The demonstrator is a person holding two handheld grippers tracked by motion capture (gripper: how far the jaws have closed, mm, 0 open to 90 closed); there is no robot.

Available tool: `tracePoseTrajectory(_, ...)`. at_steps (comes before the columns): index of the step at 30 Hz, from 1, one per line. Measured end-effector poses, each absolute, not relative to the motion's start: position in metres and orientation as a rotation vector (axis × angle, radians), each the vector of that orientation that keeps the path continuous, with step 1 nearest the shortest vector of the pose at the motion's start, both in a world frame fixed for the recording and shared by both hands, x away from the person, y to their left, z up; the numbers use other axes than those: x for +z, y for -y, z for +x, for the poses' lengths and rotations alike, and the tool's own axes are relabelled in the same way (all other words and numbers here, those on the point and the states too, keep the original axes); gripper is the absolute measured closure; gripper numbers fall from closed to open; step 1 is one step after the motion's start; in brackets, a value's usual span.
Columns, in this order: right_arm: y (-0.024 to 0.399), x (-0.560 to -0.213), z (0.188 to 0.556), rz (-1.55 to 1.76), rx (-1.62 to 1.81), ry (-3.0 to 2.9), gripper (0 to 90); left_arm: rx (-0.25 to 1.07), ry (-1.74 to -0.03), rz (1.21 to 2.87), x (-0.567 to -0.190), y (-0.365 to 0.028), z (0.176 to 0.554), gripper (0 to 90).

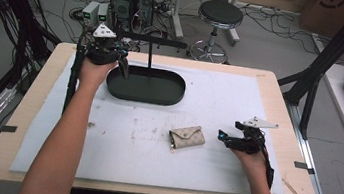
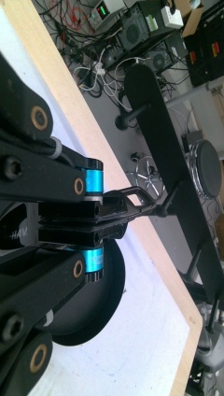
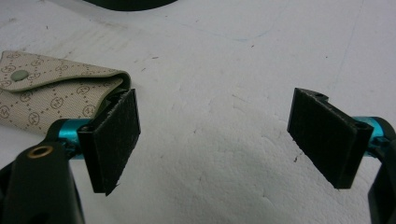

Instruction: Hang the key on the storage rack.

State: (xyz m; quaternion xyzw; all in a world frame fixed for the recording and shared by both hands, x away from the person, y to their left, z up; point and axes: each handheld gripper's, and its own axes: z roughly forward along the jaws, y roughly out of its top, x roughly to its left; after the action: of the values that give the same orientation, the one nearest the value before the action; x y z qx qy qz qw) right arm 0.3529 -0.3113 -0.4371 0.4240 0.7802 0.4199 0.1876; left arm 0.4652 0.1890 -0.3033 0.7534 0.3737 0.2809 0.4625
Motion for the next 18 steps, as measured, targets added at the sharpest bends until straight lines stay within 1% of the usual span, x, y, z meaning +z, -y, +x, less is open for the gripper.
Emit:
tracePoseTrajectory(7,0.311,-0.437,0.352,1.192,1.180,-2.195,17.4,0.704,-0.908,1.821,-0.297,-0.188,0.465,87.8)
tracePoseTrajectory(13,0.312,-0.437,0.353,1.195,1.182,-2.194,17.4,0.690,-0.888,1.841,-0.294,-0.179,0.469,87.9)
tracePoseTrajectory(18,0.312,-0.437,0.353,1.200,1.185,-2.193,17.4,0.683,-0.882,1.870,-0.300,-0.168,0.474,87.8)
